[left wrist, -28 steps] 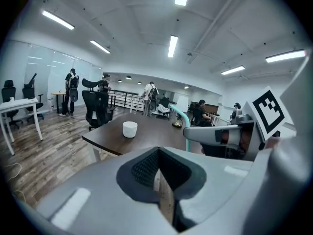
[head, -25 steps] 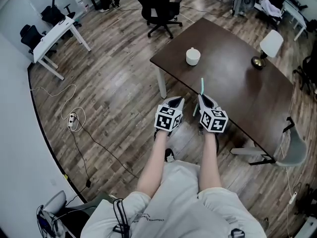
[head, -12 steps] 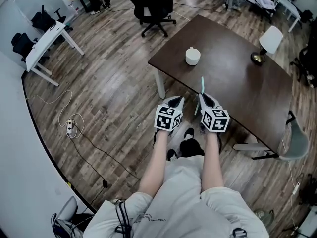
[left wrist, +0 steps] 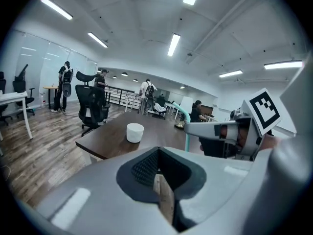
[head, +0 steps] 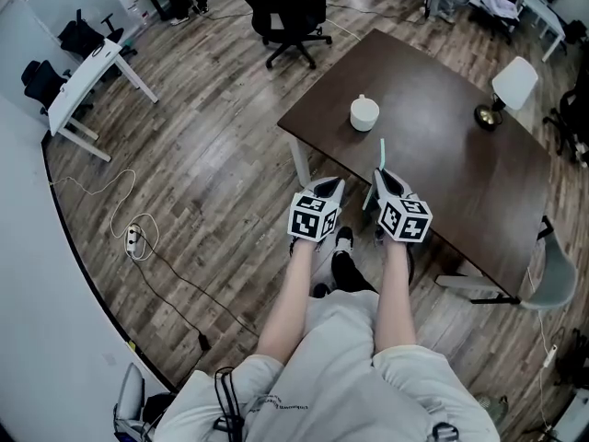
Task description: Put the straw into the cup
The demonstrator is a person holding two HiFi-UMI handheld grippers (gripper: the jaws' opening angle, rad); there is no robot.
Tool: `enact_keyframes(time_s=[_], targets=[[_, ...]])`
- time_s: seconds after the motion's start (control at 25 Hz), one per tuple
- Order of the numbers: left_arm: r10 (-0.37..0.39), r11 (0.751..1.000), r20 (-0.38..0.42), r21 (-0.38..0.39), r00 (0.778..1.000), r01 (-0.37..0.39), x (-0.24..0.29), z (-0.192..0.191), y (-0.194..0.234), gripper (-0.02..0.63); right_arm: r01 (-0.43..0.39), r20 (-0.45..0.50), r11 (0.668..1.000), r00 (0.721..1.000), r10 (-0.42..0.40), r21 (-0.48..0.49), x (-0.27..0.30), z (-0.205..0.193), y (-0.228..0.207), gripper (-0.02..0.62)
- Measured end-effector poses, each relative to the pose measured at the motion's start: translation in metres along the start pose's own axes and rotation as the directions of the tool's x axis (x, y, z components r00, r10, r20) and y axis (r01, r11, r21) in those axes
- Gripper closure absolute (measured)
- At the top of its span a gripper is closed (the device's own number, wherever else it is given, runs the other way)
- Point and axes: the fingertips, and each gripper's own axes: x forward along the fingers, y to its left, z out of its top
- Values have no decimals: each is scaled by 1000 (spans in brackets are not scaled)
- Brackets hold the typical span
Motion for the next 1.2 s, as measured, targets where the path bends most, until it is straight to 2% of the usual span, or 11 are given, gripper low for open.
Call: enact_keyframes(time_s=[0.24, 0.44, 0.72, 0.96, 1.2], targets=[[-21, 1000, -40, 0, 999, 21, 34, 9, 24, 606, -15, 16, 1000, 1000, 14, 24, 41, 23, -11, 548], [-20, 1000, -30, 19, 999, 21, 60, 40, 45, 606, -17, 39, 999, 999, 15, 45, 74, 52, -28, 548], [-14, 999, -41, 32, 999, 15, 95, 62, 68, 606, -43, 42, 998, 998, 41, 45, 115, 75, -45, 548], [-8, 998, -40, 55, 999, 10, 118, 90, 77, 605, -47, 64, 997, 997, 43, 66, 137, 101, -65, 548], [1, 998, -74, 66, 997, 4, 143, 93, 85, 604, -58, 58, 993, 997, 52, 99, 160, 107, -83, 548]])
